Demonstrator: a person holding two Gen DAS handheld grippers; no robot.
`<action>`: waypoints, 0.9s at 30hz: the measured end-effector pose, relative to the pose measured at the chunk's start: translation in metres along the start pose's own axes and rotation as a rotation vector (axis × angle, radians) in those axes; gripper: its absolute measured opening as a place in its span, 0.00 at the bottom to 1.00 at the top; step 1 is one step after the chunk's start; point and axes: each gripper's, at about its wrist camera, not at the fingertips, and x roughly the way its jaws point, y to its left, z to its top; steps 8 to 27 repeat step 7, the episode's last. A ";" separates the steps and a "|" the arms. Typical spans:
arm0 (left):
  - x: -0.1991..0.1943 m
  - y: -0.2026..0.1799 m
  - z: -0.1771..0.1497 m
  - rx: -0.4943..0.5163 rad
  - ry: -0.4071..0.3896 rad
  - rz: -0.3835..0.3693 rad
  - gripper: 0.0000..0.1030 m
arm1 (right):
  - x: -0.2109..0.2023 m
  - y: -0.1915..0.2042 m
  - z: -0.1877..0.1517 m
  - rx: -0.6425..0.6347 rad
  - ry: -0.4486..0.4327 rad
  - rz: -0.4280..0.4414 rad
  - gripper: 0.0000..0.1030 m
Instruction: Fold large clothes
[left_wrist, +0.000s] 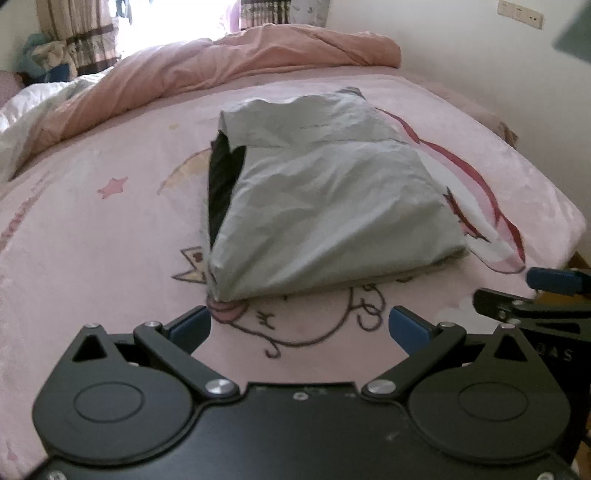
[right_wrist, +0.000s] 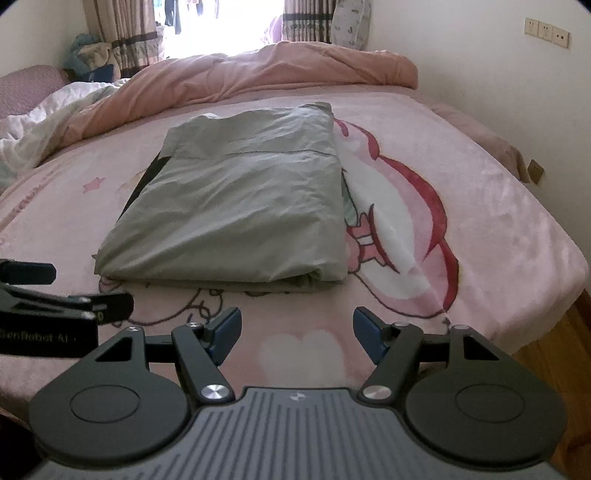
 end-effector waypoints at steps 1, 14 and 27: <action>0.001 -0.002 0.000 0.005 0.004 0.002 1.00 | 0.000 0.000 0.000 -0.001 0.003 0.001 0.79; -0.006 -0.005 -0.001 0.024 -0.044 0.009 1.00 | -0.002 0.002 -0.002 -0.006 0.001 0.005 0.79; -0.006 -0.005 -0.001 0.024 -0.044 0.009 1.00 | -0.002 0.002 -0.002 -0.006 0.001 0.005 0.79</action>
